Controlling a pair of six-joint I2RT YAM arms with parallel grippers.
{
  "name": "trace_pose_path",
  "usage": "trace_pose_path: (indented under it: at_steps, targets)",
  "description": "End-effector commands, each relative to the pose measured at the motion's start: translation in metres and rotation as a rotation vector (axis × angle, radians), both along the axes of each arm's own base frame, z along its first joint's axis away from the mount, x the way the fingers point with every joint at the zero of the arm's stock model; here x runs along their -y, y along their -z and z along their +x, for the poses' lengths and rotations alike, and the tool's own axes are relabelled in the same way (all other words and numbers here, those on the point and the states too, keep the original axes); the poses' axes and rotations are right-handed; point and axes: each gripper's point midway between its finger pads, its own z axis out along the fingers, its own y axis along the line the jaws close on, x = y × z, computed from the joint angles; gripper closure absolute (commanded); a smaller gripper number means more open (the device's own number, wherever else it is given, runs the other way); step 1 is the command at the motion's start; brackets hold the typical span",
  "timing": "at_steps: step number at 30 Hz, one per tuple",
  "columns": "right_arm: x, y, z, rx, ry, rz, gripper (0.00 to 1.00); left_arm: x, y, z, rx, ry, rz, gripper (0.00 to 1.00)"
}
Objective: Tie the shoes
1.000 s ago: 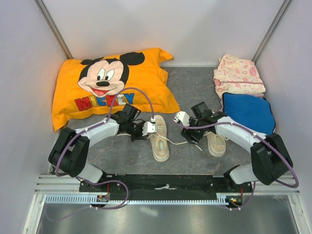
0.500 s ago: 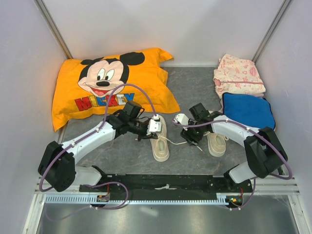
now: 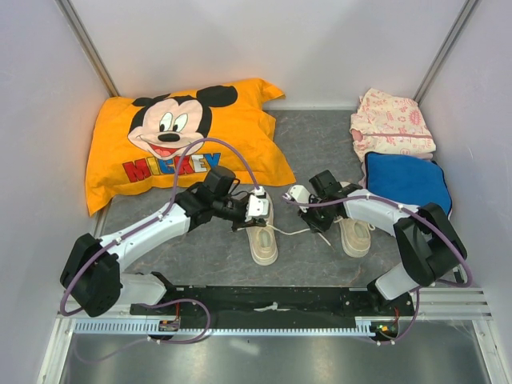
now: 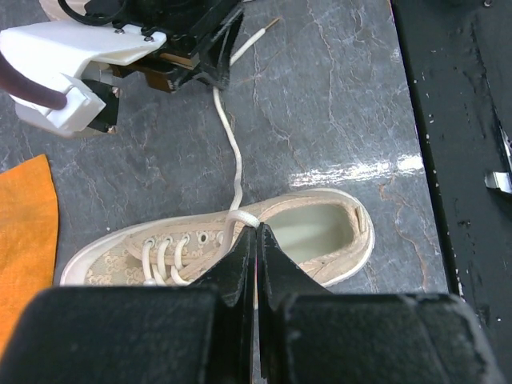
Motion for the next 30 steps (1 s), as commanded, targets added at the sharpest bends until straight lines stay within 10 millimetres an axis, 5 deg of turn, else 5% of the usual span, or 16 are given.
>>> trace_pose_path:
  at_steps: [1,2,5,8,12,15,22,30]
  targets:
    - [0.002,0.012,-0.002,-0.027,0.038,-0.027,0.93,0.007,-0.014,0.0,0.02,0.0,-0.055,0.98]
    - [0.003,0.011,0.0,-0.022,0.041,-0.029,1.0,0.007,-0.016,0.0,0.025,0.001,-0.058,0.98]
    - [-0.003,-0.002,0.011,0.012,0.065,-0.004,1.0,0.005,-0.014,-0.003,0.026,0.011,-0.059,0.98]
    - [-0.02,-0.039,0.039,0.088,0.089,0.091,1.0,0.004,-0.013,-0.007,0.041,0.032,-0.067,0.99]
    - [-0.064,-0.106,0.081,0.17,0.079,0.275,1.0,0.004,-0.014,-0.006,0.074,0.049,-0.075,0.98]
    - [-0.099,-0.135,0.091,0.171,0.017,0.378,1.0,0.007,-0.019,-0.004,0.1,0.057,-0.092,0.98]
    - [-0.18,-0.163,0.094,0.168,-0.12,0.491,1.0,0.009,-0.019,-0.004,0.134,0.075,-0.103,0.98]
    - [-0.254,-0.155,0.059,0.033,-0.233,0.586,1.0,0.006,-0.012,-0.006,0.136,0.061,-0.1,0.98]
